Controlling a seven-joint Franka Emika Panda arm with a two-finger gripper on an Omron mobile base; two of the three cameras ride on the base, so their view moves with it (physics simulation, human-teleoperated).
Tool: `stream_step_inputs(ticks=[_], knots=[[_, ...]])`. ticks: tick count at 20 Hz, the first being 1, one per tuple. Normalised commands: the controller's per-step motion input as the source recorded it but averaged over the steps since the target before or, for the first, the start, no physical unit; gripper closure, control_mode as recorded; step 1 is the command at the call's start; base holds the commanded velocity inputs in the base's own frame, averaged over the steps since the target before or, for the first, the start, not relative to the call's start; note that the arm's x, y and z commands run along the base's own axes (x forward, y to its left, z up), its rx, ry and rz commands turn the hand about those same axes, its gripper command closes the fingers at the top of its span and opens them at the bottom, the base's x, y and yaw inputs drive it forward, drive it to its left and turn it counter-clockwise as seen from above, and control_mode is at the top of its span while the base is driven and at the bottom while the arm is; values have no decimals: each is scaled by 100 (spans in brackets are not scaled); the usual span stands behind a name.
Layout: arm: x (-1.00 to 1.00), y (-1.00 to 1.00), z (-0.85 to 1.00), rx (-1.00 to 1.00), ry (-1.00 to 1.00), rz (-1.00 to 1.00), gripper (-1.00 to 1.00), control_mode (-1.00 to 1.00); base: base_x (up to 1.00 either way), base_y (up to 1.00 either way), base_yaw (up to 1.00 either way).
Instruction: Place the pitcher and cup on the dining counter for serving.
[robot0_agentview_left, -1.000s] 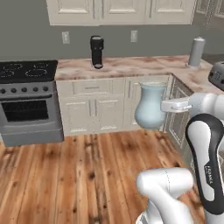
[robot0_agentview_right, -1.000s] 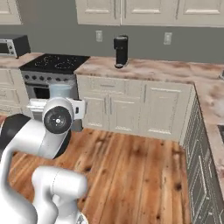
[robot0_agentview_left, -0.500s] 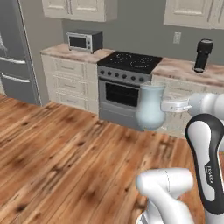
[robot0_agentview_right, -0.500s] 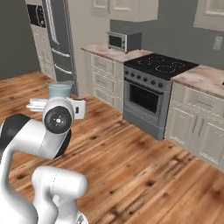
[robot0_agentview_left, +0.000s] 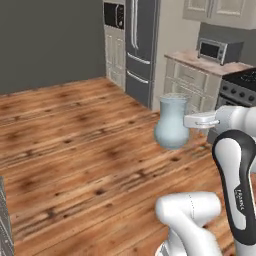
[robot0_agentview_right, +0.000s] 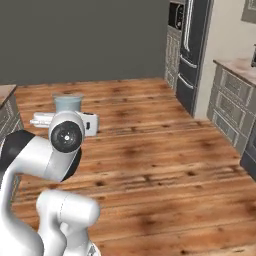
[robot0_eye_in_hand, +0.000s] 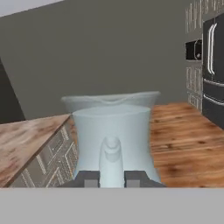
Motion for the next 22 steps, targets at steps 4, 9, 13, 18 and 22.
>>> stream_step_inputs(ticks=[4,9,13,18,22], knots=[[0,0,0,0,0,0,100,100,33,29,82],[0,0,0,0,0,0,100,100,39,32,82],[0,0,0,0,0,0,100,100,32,3,93],[0,0,0,0,0,0,100,100,47,-5,92],[0,0,0,0,0,0,100,100,96,-29,76]])
